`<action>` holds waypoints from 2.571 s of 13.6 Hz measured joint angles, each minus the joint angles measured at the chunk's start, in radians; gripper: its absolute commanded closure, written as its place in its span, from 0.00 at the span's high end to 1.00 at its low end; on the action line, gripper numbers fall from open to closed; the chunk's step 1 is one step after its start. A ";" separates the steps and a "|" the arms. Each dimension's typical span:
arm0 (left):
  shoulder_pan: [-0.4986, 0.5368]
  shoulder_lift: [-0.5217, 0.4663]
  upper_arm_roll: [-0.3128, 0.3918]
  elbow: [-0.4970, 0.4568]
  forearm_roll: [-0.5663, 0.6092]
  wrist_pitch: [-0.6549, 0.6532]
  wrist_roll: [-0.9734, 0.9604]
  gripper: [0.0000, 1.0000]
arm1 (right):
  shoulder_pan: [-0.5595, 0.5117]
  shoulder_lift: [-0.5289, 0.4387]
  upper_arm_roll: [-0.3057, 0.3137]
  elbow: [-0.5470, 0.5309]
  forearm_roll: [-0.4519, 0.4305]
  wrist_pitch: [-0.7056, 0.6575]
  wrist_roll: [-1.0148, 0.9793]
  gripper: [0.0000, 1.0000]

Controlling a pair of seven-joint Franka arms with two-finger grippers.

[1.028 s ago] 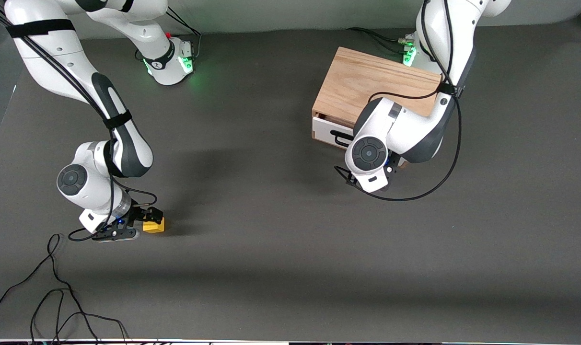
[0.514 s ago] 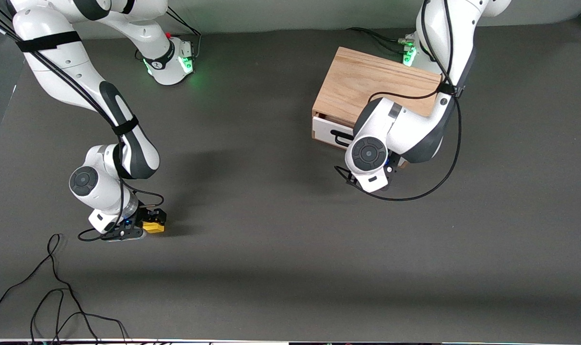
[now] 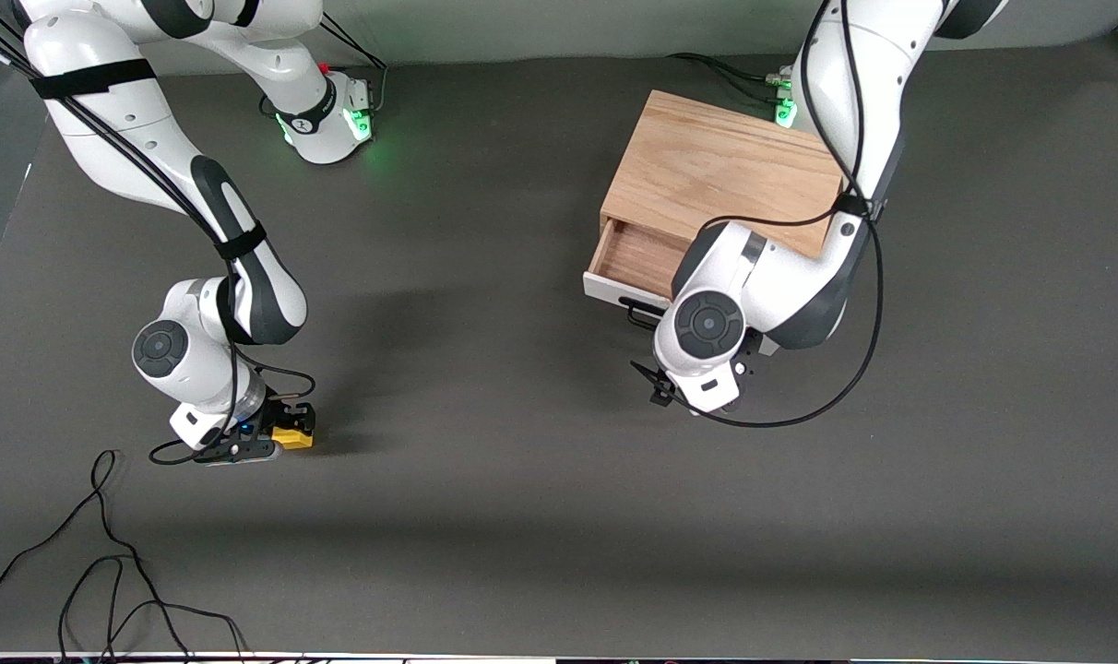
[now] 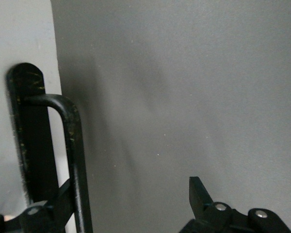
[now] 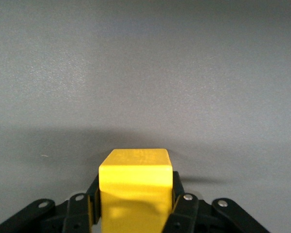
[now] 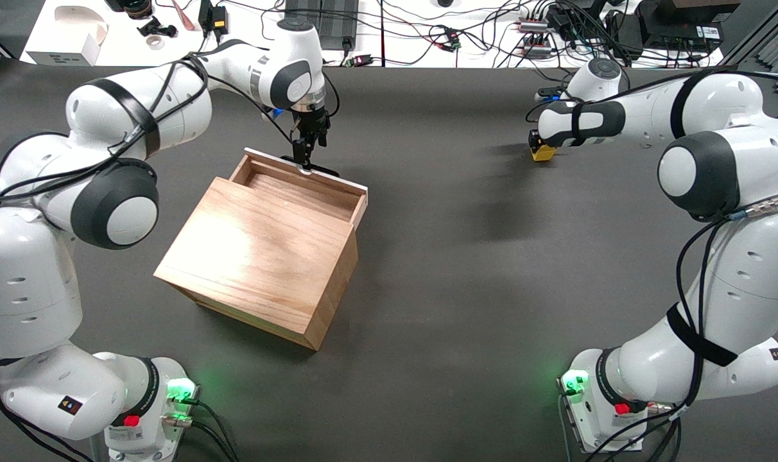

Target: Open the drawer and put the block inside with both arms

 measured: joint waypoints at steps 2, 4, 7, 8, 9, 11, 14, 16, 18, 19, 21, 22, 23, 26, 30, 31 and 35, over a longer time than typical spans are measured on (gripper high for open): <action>0.000 0.002 0.000 0.007 0.000 -0.006 0.000 1.00 | 0.001 -0.005 0.002 0.001 0.000 -0.009 0.000 0.38; 0.000 0.003 0.000 0.012 0.000 0.000 0.000 1.00 | 0.001 -0.010 0.002 0.002 0.000 -0.014 0.000 0.38; 0.000 0.014 0.000 0.039 0.000 0.022 0.000 1.00 | 0.001 -0.019 0.002 0.023 0.000 -0.046 0.000 0.35; 0.000 0.019 0.000 0.052 0.001 0.027 0.000 1.00 | 0.001 -0.025 0.002 0.040 0.000 -0.074 -0.001 0.33; 0.000 0.023 0.000 0.060 0.001 0.040 0.000 1.00 | 0.001 -0.034 0.003 0.063 0.000 -0.107 -0.002 0.31; 0.000 0.032 0.001 0.062 0.002 0.067 0.000 1.00 | 0.002 -0.054 0.003 0.125 0.000 -0.203 -0.002 0.24; 0.001 0.035 0.002 0.061 0.003 0.080 0.000 1.00 | 0.007 -0.075 0.007 0.264 0.000 -0.409 -0.003 0.22; 0.002 0.036 0.011 0.058 0.003 0.115 0.000 1.00 | 0.015 -0.082 0.011 0.396 0.002 -0.585 -0.002 0.22; 0.005 0.037 0.015 0.059 0.005 0.150 0.000 1.00 | 0.018 -0.090 0.029 0.519 0.010 -0.739 0.018 0.22; 0.005 0.038 0.015 0.065 0.013 0.166 0.000 1.00 | 0.018 -0.092 0.049 0.578 0.015 -0.806 0.050 0.22; 0.008 0.037 0.016 0.118 0.040 0.165 0.000 1.00 | 0.019 -0.093 0.105 0.669 0.021 -0.906 0.149 0.22; 0.009 0.036 0.016 0.163 0.052 0.120 0.001 1.00 | 0.020 -0.093 0.145 0.705 0.021 -0.947 0.211 0.22; 0.011 0.034 0.016 0.210 0.062 0.059 0.003 1.00 | 0.023 -0.093 0.185 0.733 0.021 -0.978 0.275 0.22; 0.021 -0.008 0.017 0.326 0.072 -0.139 0.092 1.00 | 0.042 -0.093 0.319 0.782 0.022 -1.007 0.514 0.22; 0.155 -0.183 0.024 0.366 0.068 -0.456 0.597 1.00 | 0.164 -0.086 0.416 0.813 0.022 -0.972 0.808 0.22; 0.213 -0.227 0.025 0.365 0.058 -0.509 0.740 1.00 | 0.214 -0.083 0.417 0.813 0.020 -0.943 0.875 0.22; 0.438 -0.337 0.027 0.321 0.034 -0.578 1.264 1.00 | 0.409 -0.033 0.419 0.813 -0.060 -0.830 1.064 0.22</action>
